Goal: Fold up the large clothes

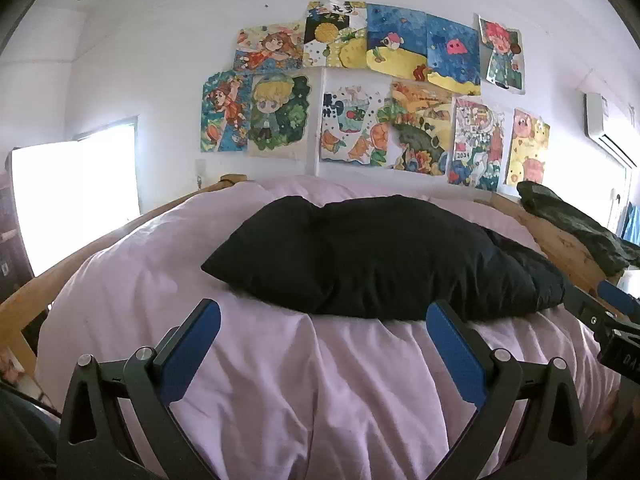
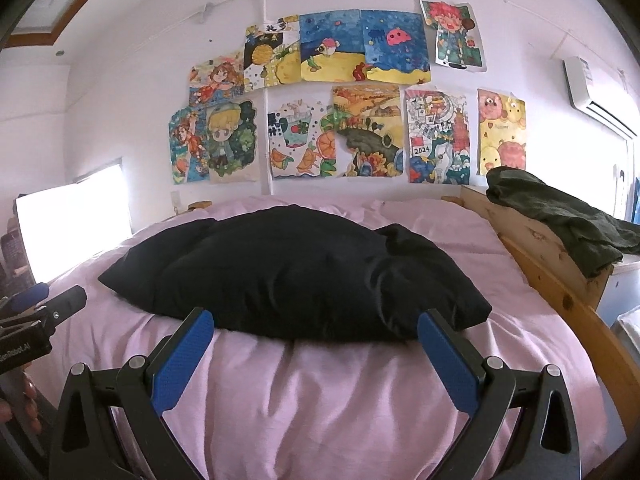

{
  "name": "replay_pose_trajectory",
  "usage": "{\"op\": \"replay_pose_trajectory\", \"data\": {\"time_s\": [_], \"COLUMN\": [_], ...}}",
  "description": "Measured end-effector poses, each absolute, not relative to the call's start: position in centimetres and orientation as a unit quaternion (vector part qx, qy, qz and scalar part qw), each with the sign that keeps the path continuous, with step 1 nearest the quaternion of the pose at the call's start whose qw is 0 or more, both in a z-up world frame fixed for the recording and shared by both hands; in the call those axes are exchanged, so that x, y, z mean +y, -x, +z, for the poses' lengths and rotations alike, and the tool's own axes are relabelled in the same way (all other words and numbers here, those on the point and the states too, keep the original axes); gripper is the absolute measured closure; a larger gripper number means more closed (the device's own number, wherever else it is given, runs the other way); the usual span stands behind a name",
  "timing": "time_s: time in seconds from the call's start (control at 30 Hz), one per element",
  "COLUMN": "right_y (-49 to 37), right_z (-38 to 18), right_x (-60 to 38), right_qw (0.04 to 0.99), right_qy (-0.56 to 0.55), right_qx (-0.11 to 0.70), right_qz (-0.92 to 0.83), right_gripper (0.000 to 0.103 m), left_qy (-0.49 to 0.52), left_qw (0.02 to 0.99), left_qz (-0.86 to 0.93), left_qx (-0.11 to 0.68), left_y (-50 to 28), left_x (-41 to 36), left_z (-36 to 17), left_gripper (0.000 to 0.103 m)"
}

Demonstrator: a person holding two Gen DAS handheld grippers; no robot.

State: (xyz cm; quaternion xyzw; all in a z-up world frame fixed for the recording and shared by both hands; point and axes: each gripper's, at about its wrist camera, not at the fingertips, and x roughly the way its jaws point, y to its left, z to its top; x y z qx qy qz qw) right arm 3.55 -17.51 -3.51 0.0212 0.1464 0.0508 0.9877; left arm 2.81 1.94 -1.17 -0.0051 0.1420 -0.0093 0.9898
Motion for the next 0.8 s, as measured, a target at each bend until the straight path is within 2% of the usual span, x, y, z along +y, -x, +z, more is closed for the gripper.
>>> {"op": "replay_pose_trajectory", "data": {"time_s": [0.8], "right_y": [-3.94], "right_z": [-3.47], "right_x": [-17.25], "right_qw": [0.987], "right_qy": [-0.020], "right_qx": [0.149], "right_qz": [0.052], "right_gripper": [0.000], "left_qy": [-0.008], "left_qw": [0.989], "left_qz": [-0.008], "left_qx": [0.146], "left_y": [-3.16], "left_x": [1.98], "left_z": [-1.76], "left_gripper": [0.002]}}
